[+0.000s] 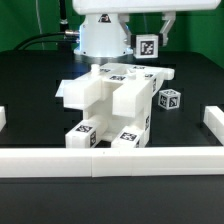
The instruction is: Assemble chair
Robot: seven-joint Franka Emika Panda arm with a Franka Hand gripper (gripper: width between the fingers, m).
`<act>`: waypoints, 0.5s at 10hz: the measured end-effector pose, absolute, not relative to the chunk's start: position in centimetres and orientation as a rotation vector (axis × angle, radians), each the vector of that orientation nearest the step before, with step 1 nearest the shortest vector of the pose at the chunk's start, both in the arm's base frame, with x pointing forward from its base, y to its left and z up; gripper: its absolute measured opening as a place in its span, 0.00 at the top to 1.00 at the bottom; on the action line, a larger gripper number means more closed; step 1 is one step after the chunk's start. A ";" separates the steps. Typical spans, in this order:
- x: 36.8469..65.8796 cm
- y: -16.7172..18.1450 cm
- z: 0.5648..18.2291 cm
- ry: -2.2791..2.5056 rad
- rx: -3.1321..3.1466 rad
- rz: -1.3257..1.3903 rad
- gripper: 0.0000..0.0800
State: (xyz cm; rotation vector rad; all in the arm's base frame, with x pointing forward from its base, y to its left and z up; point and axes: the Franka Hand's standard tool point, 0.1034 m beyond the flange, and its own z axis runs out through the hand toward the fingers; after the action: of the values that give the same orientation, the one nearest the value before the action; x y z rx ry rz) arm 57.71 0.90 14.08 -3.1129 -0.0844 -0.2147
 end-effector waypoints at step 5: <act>58.5 0.7 13.8 -0.165 -3.120 -0.209 0.64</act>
Offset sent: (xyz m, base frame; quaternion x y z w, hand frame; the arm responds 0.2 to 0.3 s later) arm 0.0000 0.0000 0.0000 0.0000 0.0000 0.0000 1.0000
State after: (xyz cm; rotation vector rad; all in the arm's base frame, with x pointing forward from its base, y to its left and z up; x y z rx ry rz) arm 58.47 0.73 13.78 -3.1196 -0.1648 -0.2087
